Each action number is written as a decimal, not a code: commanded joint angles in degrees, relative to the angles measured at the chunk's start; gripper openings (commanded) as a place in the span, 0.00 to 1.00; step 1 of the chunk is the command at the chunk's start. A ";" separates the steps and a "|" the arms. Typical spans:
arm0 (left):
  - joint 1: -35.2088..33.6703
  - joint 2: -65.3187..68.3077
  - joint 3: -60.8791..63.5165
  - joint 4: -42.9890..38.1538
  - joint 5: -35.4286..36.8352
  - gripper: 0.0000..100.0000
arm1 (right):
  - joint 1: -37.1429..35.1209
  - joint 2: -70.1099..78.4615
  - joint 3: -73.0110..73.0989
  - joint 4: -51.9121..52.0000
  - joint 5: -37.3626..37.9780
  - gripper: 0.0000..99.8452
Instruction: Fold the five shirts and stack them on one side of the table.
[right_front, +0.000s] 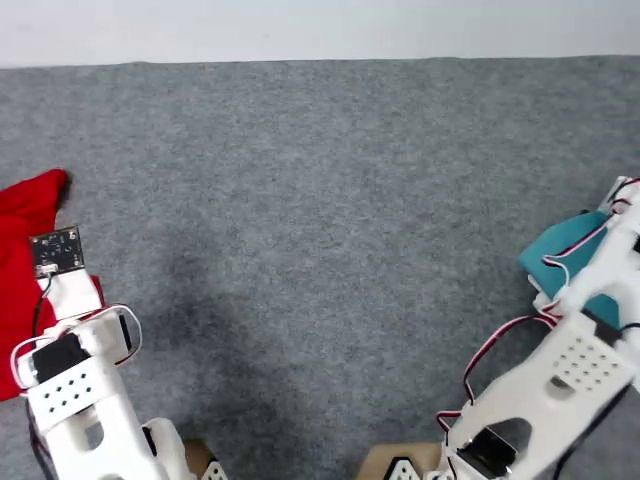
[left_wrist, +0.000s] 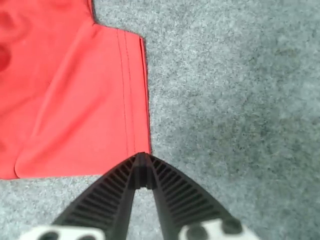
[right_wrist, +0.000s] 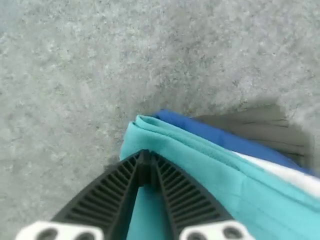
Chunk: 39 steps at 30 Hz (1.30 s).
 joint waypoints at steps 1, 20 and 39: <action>0.00 -1.14 -0.75 -1.05 -0.53 0.00 | 0.66 -10.51 -3.60 3.65 0.88 0.01; 0.09 -1.14 -1.80 -0.97 -0.53 0.00 | 16.57 -0.92 -3.60 12.62 7.30 0.01; 0.00 -1.14 -4.53 -0.79 -0.53 0.00 | 5.93 -15.52 -2.90 16.84 7.03 0.01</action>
